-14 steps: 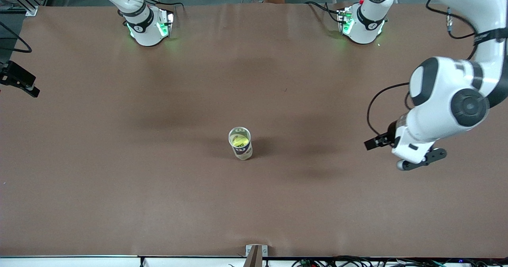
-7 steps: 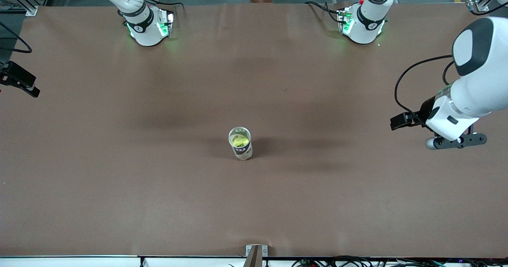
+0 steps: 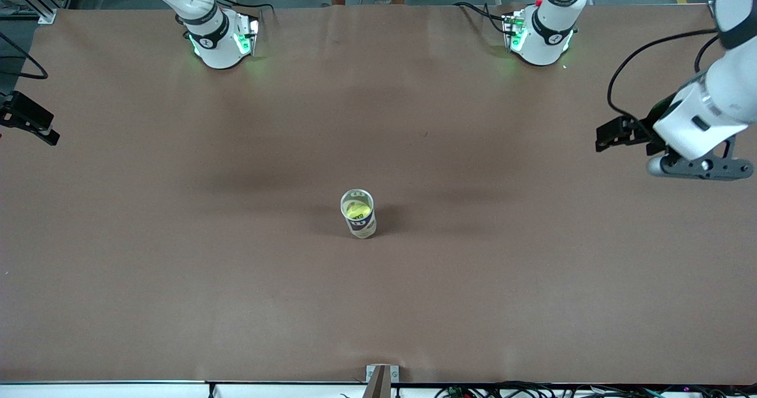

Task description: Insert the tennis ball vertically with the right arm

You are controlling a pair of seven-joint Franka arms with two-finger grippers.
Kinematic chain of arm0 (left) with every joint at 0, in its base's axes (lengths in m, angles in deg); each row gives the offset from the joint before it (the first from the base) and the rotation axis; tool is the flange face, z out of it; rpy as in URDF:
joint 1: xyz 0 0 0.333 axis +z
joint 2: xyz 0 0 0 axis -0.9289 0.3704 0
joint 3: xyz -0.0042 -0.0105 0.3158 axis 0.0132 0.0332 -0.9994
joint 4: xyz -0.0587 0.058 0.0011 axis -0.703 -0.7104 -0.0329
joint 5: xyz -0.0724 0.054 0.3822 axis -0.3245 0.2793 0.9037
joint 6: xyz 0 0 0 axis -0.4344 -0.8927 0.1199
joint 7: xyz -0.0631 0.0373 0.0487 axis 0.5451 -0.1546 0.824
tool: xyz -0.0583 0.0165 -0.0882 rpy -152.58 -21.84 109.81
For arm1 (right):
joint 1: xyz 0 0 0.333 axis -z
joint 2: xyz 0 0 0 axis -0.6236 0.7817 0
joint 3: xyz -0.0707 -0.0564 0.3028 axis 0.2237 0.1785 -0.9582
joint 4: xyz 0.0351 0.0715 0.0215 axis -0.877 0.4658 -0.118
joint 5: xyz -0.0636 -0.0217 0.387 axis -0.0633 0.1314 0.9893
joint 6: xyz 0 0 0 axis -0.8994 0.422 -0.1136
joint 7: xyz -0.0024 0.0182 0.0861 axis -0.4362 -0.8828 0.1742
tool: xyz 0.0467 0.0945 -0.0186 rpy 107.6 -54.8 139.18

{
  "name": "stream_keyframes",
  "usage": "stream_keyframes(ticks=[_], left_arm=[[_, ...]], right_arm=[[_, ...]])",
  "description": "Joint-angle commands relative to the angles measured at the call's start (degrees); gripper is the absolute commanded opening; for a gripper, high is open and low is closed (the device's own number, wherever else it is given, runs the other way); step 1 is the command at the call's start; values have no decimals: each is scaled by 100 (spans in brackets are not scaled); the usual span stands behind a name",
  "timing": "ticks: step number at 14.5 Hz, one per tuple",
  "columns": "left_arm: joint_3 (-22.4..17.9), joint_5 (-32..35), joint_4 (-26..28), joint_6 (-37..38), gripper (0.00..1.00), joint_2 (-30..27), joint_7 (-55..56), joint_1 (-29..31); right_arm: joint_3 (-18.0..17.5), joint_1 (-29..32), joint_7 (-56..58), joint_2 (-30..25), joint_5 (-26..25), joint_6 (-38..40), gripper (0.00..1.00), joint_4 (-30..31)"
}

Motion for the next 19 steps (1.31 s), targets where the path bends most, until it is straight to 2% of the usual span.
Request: stream_keyframes(ticks=[1,6,10,19], left_arm=[[-58,-123,17,136,100,-352,-135,29],[-58,-123,903,31,100,-1160,-127,20],[-66,-123,966,13,100,-1390,-83,20],[-93,167,984,-101,100,-1522,5,20]], right_arm=[[-67,82,59,27,-101,51,100,-60],[-67,82,59,27,-101,51,100,-60],[-67,82,50,27,-101,51,100,-60],[-67,82,50,27,-101,51,100,-60]])
